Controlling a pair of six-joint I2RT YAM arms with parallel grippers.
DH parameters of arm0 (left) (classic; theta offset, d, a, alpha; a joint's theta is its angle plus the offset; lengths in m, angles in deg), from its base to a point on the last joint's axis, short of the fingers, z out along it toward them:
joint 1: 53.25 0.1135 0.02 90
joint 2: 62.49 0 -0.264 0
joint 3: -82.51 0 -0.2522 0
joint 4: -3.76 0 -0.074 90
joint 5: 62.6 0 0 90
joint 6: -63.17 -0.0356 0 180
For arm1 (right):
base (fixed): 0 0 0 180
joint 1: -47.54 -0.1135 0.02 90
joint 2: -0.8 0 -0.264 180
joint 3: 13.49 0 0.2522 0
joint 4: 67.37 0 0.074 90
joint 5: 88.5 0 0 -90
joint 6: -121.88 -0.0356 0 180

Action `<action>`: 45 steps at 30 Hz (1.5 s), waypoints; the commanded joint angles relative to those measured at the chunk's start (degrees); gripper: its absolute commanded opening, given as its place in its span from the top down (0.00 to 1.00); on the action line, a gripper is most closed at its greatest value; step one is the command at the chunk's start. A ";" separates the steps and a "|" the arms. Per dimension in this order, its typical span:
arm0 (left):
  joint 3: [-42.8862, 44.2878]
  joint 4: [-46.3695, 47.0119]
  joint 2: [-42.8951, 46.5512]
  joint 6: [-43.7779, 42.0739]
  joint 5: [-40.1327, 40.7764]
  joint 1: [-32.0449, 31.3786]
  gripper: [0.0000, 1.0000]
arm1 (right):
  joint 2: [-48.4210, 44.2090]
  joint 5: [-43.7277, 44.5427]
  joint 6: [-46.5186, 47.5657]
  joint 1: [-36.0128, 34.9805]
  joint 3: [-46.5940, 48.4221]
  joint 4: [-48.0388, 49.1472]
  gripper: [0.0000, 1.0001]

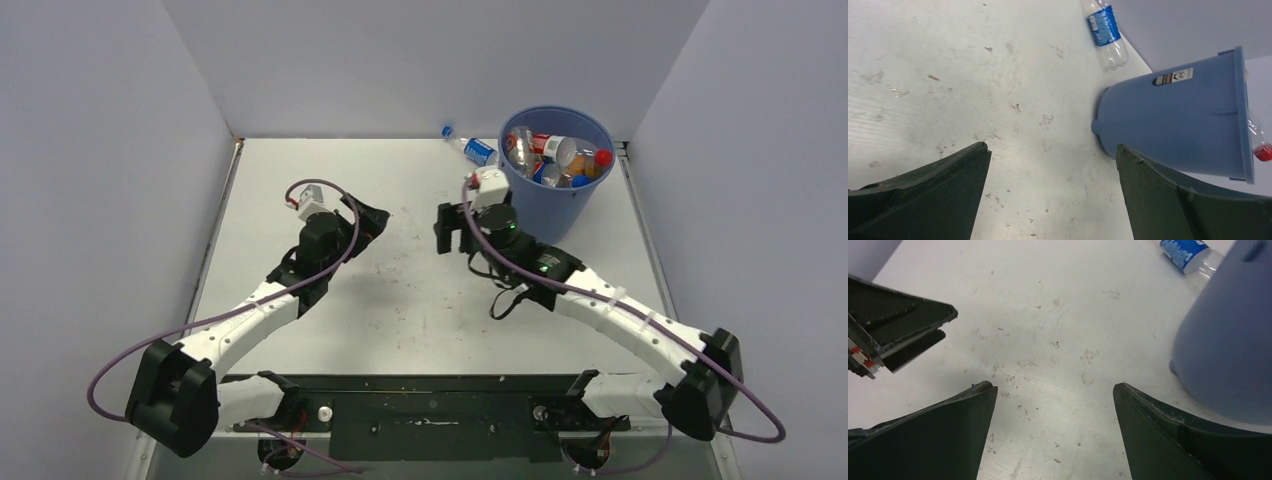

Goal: Put the plastic bottles in the bin
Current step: Move the trash bin to the center of the board.

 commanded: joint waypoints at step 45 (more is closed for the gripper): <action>-19.16 0.04 16.59 4.09 -3.33 1.15 0.04 | 81.84 19.18 22.72 18.17 65.10 18.71 0.00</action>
